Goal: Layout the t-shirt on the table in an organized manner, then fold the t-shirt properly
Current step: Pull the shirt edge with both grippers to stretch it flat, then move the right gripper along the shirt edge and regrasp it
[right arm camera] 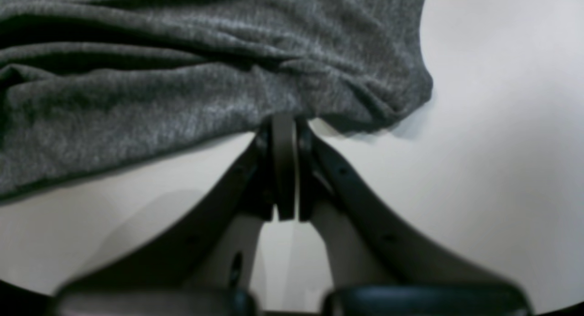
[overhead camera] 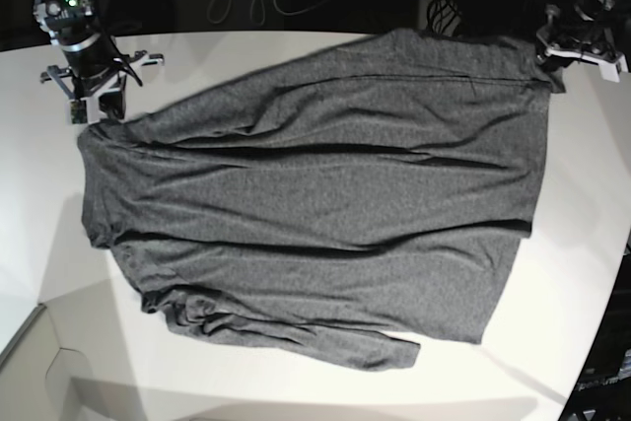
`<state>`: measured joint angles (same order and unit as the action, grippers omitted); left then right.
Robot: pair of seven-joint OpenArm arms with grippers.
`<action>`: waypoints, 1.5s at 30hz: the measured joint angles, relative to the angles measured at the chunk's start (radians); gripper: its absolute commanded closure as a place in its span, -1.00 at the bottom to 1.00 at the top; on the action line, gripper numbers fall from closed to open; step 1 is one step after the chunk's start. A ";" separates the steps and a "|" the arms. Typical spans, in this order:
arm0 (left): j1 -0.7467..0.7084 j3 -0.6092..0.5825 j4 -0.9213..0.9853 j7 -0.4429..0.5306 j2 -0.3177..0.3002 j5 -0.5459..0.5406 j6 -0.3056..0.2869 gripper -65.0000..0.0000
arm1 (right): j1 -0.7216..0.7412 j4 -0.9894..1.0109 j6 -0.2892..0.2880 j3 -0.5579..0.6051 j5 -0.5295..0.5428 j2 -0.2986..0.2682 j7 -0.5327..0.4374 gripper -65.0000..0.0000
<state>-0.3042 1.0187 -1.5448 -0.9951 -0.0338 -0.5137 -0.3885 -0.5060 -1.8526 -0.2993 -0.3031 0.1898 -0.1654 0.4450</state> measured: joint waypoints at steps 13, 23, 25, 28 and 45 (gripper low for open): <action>-0.002 0.002 -0.014 0.004 -0.004 0.016 -0.001 0.99 | -0.018 -0.027 -0.021 0.000 0.000 -0.001 0.001 0.98; -0.005 0.000 -0.058 -0.011 0.006 0.010 -0.001 0.99 | -0.071 -0.097 -0.228 0.063 -0.011 0.044 0.032 0.73; -0.006 -0.002 -0.090 -0.019 0.011 0.009 -0.005 0.99 | -0.068 -0.097 -0.228 0.108 -0.010 0.044 0.061 0.61; -0.029 -0.002 -0.131 -0.019 0.008 0.004 -0.005 0.99 | -0.066 -0.097 -0.228 0.165 -0.009 0.043 0.088 0.51; -0.147 0.000 -0.325 -0.023 0.001 -0.155 -0.008 0.99 | 0.010 0.032 -0.227 0.311 -0.010 0.043 0.077 -0.11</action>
<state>-0.4511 1.0187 -1.8698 -1.0183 -0.0326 -0.6689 -0.3969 -0.4965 -1.8206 -0.5266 0.0078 0.1802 -0.1219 0.5224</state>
